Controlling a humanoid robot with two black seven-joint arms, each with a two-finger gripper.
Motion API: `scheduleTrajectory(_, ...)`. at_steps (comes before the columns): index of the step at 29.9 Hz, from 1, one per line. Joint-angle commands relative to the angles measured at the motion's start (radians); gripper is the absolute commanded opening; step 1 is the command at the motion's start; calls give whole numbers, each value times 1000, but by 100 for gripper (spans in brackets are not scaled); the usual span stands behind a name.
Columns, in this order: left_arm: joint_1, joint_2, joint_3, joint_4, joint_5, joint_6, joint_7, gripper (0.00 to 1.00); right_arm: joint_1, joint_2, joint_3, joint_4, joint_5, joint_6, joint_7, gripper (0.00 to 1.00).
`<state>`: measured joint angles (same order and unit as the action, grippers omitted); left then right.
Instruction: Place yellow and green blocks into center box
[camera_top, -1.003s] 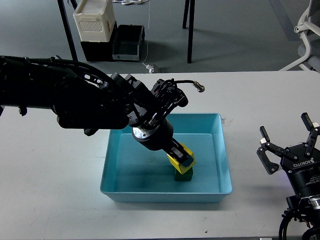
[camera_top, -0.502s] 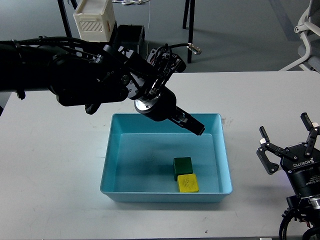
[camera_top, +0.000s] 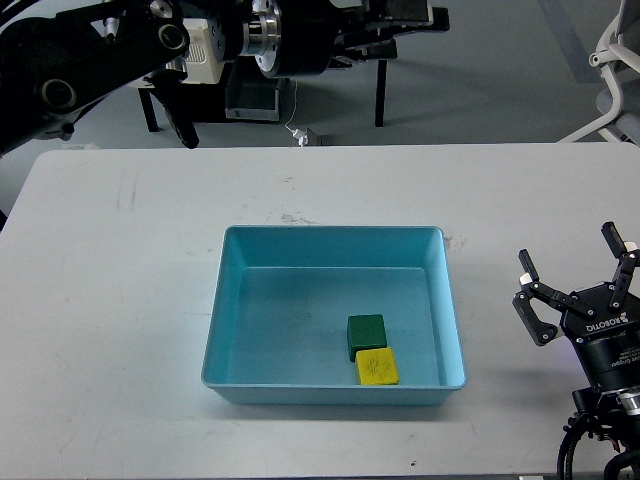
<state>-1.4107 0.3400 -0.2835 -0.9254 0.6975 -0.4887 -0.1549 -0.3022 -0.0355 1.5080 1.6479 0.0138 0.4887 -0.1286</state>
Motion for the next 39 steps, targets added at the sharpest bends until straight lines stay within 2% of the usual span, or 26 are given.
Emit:
scheduleTrajectory(1,110,11,-216,8,-104,0,1,92,5,2,1,0,3,0,0,100)
scheduleTrajectory(4,215,10,-379,8,-116,0,5,93,9,3,1,0,47,0,1,100)
scheduleTrajectory(8,387,1,-653,7,-125,0,6,100,8,2,30,0,120,0,1,100)
scheduleTrajectory(14,659,-74,-1112,-32,-203,0,5,100,3,2,61,0,121,0,1,100)
scheduleTrajectory(19,907,-156,-1359,-223,-292,0,-2,100,3,29,60,-13,121,0,3,100)
scheduleTrajectory(24,1168,-265,-1476,-427,-335,0,0,100,-5,35,49,-25,121,0,3,100)
scheduleTrajectory(27,1297,-334,-1497,-495,-392,0,5,100,-11,35,46,-23,121,0,3,100)
scheduleTrajectory(30,1406,-340,-1491,-530,-459,0,11,100,-24,35,44,-17,121,0,3,100)
scheduleTrajectory(39,1590,-340,-1439,-602,-693,0,80,100,-60,35,26,-7,114,0,0,100)
